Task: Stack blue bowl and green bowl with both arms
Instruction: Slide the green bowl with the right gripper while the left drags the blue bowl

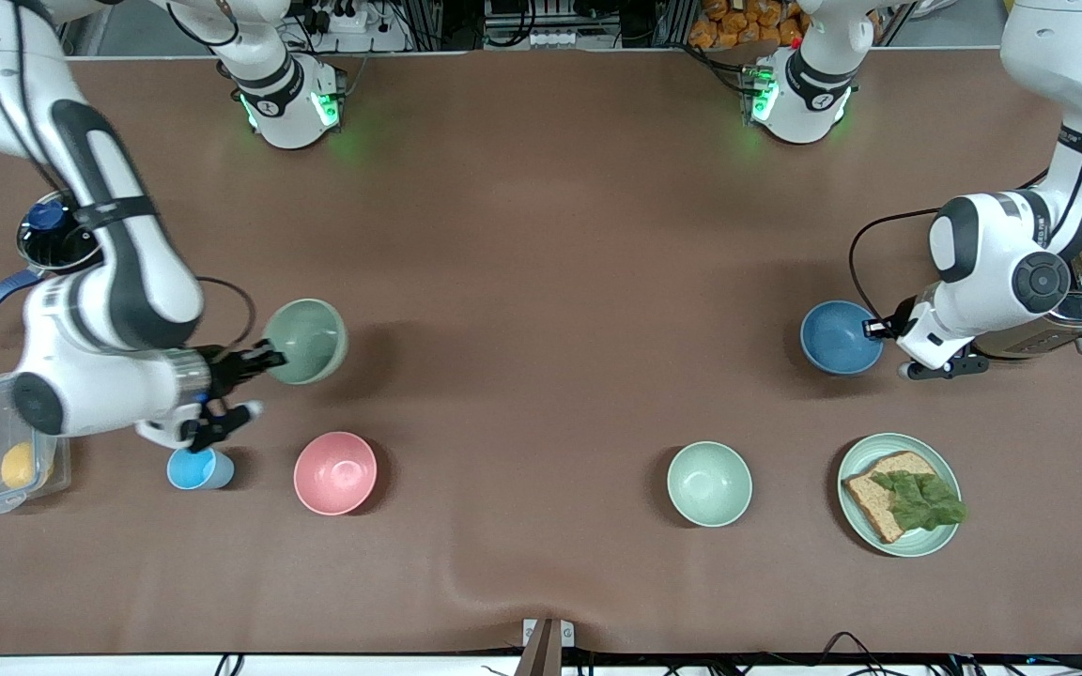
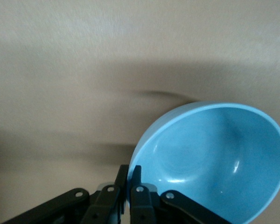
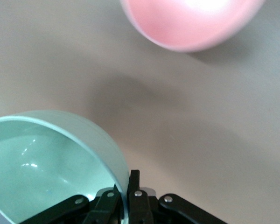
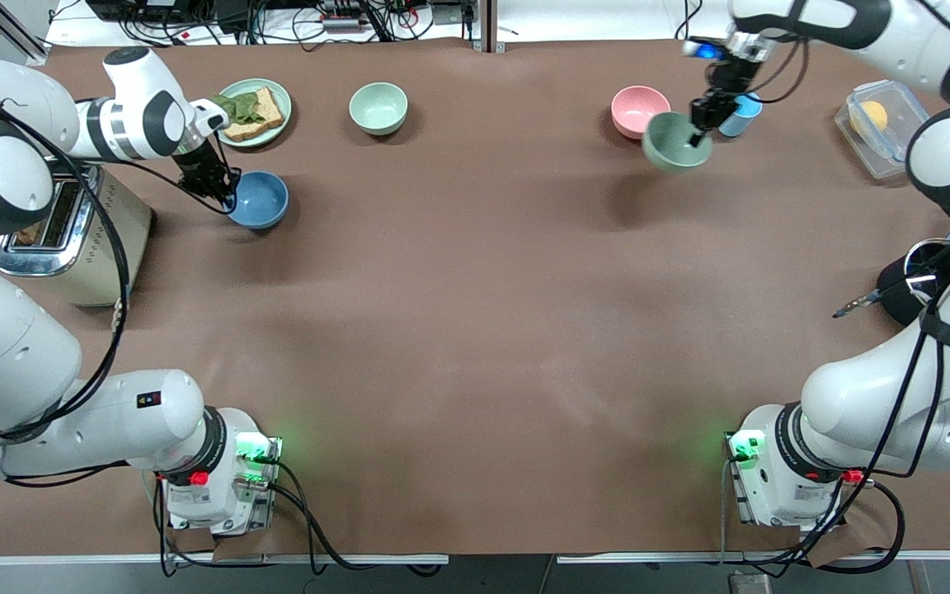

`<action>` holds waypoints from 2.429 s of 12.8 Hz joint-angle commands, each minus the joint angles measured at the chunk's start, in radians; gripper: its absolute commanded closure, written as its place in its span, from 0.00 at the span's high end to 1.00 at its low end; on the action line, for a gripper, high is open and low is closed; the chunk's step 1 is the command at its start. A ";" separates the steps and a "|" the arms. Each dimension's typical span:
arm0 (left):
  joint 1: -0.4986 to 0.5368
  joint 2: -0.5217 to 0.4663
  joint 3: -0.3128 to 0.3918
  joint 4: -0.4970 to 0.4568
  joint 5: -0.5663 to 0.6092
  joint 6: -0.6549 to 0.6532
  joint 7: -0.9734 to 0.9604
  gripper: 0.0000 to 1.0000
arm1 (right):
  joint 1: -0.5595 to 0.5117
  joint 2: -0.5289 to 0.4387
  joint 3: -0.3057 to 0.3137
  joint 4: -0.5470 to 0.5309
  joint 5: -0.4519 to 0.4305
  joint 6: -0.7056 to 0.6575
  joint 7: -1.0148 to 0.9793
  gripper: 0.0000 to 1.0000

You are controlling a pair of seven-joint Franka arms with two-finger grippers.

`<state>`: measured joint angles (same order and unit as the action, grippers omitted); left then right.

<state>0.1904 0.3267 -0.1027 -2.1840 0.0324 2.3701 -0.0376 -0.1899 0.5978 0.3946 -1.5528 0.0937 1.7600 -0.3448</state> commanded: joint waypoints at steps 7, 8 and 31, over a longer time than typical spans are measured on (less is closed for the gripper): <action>0.009 -0.113 -0.068 0.116 -0.037 -0.138 0.012 0.00 | 0.384 0.062 -0.008 0.002 -0.003 0.226 0.577 0.00; 0.009 -0.113 -0.081 0.147 -0.049 -0.167 0.010 0.00 | 0.403 0.082 -0.007 0.002 0.003 0.274 0.648 0.00; 0.001 -0.127 -0.298 0.323 -0.097 -0.342 -0.246 0.00 | 0.563 0.128 -0.106 -0.007 0.000 0.323 0.917 1.00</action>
<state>0.1856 0.2107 -0.3921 -1.8783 -0.0421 2.0723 -0.2767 0.4178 0.7800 0.2776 -1.5497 0.0950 2.1359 0.5518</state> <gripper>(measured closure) 0.952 0.000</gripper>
